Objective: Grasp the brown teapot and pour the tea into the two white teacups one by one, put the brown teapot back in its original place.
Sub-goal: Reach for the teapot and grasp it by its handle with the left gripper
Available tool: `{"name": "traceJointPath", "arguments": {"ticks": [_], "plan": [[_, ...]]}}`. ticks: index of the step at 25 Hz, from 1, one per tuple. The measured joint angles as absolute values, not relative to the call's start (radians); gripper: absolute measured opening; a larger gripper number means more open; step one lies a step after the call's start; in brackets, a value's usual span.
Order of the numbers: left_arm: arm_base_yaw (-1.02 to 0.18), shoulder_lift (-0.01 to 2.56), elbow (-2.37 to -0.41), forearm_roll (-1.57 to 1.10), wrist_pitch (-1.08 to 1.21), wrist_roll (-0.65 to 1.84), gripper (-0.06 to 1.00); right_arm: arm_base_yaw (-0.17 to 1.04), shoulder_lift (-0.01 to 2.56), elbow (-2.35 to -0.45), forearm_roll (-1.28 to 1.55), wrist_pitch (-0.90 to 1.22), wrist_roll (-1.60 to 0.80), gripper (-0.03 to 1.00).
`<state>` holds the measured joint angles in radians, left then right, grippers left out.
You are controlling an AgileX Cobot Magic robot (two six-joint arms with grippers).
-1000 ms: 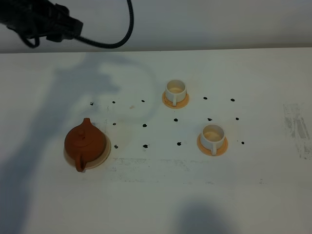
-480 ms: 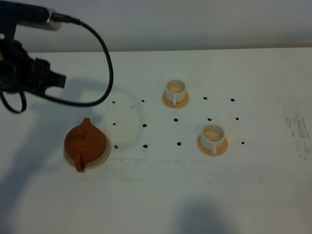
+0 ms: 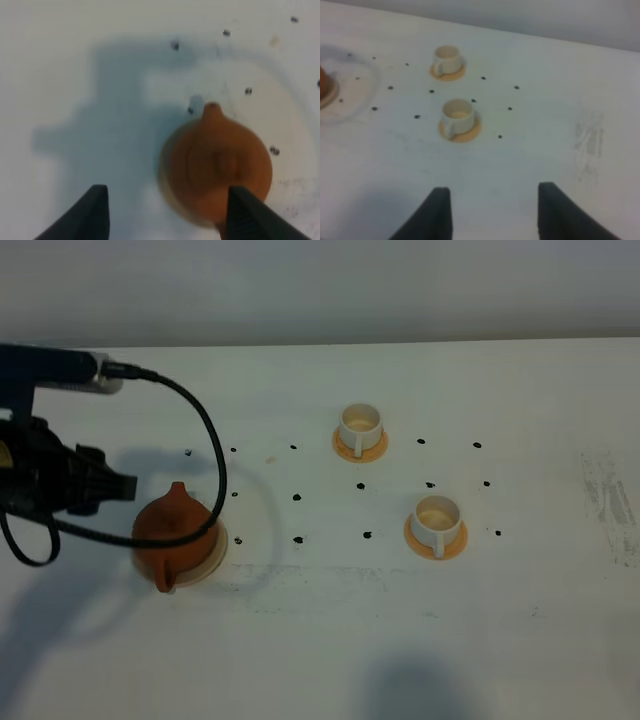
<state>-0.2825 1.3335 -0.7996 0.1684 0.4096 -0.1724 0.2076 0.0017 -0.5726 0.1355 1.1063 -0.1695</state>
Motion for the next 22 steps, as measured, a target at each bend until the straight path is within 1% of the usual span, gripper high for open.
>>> {"name": "traceJointPath", "arguments": {"ticks": [3, 16, 19, 22], "plan": [[-0.283, 1.334, -0.773, 0.168, 0.380, -0.201, 0.50, 0.208, 0.002, -0.526, 0.109, 1.121, -0.162, 0.39], [-0.283, 1.334, -0.772, 0.168, 0.364, -0.220, 0.50, 0.206, 0.002, -0.524, 0.081, 1.117, -0.106, 0.25], [-0.283, 1.334, -0.772, 0.168, 0.365, -0.220, 0.50, 0.163, 0.002, -0.524, 0.087, 1.117, -0.105, 0.23], [-0.283, 1.334, -0.772, 0.168, 0.372, -0.220, 0.50, 0.051, 0.002, -0.523, 0.094, 1.117, -0.104, 0.22]]}}
